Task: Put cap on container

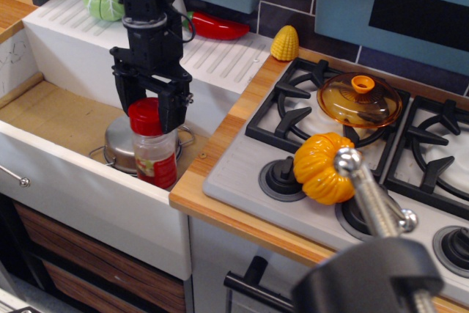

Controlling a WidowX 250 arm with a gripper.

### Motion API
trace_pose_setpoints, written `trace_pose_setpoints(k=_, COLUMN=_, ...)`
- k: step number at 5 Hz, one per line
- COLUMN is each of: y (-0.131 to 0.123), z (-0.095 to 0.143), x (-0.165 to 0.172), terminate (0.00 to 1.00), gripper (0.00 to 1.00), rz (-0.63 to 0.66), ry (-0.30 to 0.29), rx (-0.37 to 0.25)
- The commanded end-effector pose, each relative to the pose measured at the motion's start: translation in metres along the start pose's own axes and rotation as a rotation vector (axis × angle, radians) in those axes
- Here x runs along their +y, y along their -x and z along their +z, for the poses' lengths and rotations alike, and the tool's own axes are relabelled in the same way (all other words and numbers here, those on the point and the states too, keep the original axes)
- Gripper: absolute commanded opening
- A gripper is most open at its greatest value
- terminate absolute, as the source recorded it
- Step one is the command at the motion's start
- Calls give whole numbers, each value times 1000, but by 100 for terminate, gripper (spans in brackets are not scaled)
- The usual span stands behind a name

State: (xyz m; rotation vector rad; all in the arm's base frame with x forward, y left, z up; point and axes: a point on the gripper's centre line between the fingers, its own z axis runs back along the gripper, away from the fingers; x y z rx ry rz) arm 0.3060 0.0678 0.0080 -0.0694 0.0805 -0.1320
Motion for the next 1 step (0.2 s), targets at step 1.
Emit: trace_pose_setpoints(k=1, y=-15, z=10, x=-1, terminate=100, gripper=0, rz=14, ry=-30, rx=-106)
